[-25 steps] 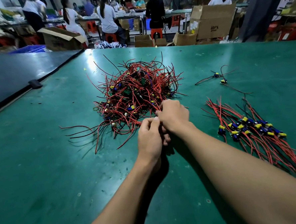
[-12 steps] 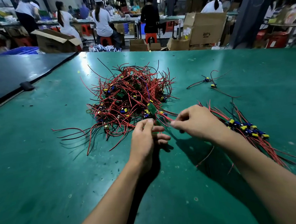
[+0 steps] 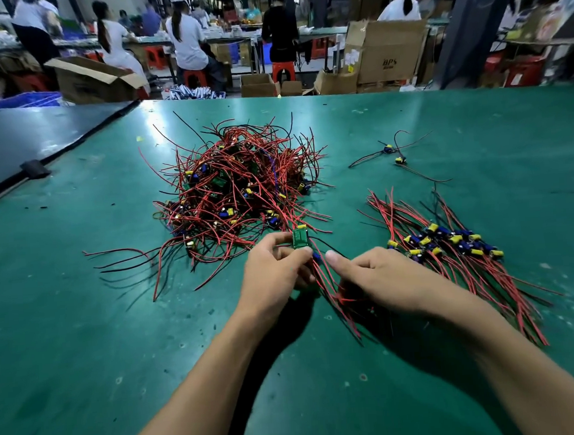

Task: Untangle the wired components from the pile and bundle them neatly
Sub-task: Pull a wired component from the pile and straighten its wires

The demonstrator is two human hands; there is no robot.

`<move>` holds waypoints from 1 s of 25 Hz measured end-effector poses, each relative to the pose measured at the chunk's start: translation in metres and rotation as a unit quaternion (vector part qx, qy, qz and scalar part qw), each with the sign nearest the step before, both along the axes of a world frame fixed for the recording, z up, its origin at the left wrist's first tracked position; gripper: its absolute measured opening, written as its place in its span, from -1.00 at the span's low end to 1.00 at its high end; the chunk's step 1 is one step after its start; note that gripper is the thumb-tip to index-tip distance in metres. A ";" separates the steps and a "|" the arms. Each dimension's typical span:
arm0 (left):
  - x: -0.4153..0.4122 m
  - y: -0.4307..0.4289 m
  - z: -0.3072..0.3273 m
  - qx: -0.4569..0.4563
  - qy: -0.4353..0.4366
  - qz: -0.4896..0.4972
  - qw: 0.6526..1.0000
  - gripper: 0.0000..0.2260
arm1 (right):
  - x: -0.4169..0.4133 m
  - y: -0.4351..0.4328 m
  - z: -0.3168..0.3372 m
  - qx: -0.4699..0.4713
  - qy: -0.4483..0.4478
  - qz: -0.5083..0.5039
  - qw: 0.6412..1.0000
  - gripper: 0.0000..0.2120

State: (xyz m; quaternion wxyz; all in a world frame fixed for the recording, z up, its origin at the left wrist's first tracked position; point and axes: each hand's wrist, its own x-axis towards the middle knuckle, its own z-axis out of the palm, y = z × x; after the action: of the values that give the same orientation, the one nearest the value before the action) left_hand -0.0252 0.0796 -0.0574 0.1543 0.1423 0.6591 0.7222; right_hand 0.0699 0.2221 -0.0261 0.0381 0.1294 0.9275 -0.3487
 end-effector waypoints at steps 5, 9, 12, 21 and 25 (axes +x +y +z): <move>-0.004 -0.004 0.004 0.095 -0.092 0.007 0.991 -0.81 | 0.001 -0.007 -0.014 0.019 0.102 0.035 0.994 -0.86; -0.005 -0.006 0.007 0.143 -0.122 0.015 0.982 -0.86 | -0.001 -0.018 -0.021 -0.001 0.176 0.070 0.982 -0.81; -0.003 -0.007 0.008 0.157 -0.126 0.013 0.979 -0.92 | 0.002 -0.007 -0.020 0.044 0.201 0.005 0.979 -0.60; 0.006 -0.004 0.010 0.140 -0.129 -0.026 0.981 -0.96 | 0.018 0.017 -0.013 0.290 0.014 -0.201 0.936 -0.72; 0.010 -0.003 0.012 0.157 -0.148 -0.086 0.973 -0.92 | 0.018 0.018 -0.012 0.300 0.000 -0.222 0.928 -0.70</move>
State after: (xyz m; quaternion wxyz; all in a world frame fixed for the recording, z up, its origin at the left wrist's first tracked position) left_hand -0.0156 0.0764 -0.0453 0.2877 0.1123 0.4928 0.8135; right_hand 0.0879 0.2401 -0.0378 -0.0807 0.3376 0.9363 -0.0532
